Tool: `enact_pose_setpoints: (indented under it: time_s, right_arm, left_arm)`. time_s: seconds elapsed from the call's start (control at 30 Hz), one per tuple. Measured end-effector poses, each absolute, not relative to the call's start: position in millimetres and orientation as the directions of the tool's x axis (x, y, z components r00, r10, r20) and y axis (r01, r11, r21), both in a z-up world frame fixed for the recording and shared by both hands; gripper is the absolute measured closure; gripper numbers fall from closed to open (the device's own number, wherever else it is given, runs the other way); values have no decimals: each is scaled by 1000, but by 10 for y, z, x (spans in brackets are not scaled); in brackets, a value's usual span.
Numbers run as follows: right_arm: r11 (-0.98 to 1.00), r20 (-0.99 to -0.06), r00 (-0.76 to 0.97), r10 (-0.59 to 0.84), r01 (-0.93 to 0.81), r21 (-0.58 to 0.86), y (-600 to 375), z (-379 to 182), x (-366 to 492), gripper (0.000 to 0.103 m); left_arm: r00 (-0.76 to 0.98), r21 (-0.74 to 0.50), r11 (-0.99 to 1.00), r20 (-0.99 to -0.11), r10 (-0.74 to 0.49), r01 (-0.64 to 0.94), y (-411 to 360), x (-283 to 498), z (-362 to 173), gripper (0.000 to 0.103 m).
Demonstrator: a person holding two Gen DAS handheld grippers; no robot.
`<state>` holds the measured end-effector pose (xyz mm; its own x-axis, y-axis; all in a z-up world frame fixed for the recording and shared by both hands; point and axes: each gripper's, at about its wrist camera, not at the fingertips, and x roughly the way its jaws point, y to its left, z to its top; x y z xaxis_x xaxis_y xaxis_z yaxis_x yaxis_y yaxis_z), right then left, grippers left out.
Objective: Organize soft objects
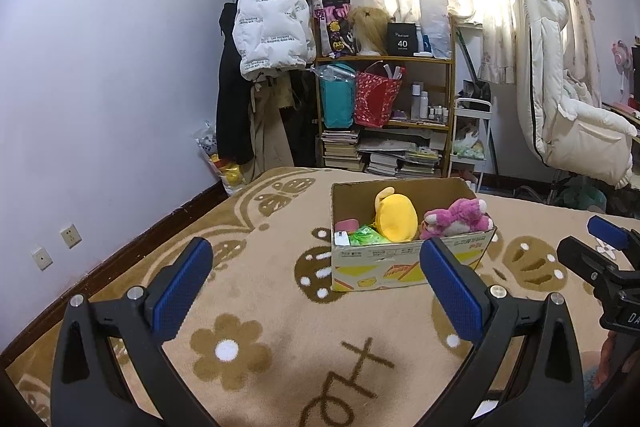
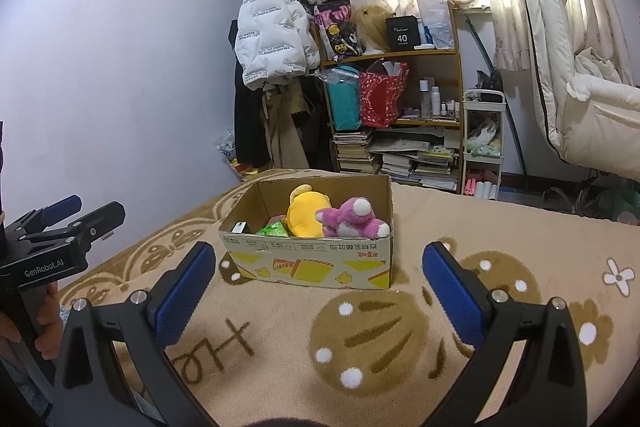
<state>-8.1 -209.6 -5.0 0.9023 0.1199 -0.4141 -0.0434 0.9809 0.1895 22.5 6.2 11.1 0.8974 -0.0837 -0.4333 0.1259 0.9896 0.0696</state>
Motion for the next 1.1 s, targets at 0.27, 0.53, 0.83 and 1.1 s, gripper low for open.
enact_pose_setpoints:
  time_s: [0.27,0.53,0.83,1.1]
  right_arm:
    - [981,-414,903,117,-42,188,-2103,-48,-82,0]
    - [982,-414,903,117,-42,186,-2085,-50,-83,0]
    - [983,-417,901,118,-45,180,-2074,-64,-84,0]
    - [983,-419,900,117,-44,181,-2094,-71,-88,0]
  left_arm:
    - [899,77,990,-431,-75,119,70,212,111,1]
    - [897,77,990,-437,-71,116,87,211,111,1]
    - [894,86,990,-443,-64,113,77,210,87,1]
    - [894,88,990,-445,-58,108,68,208,80,1]
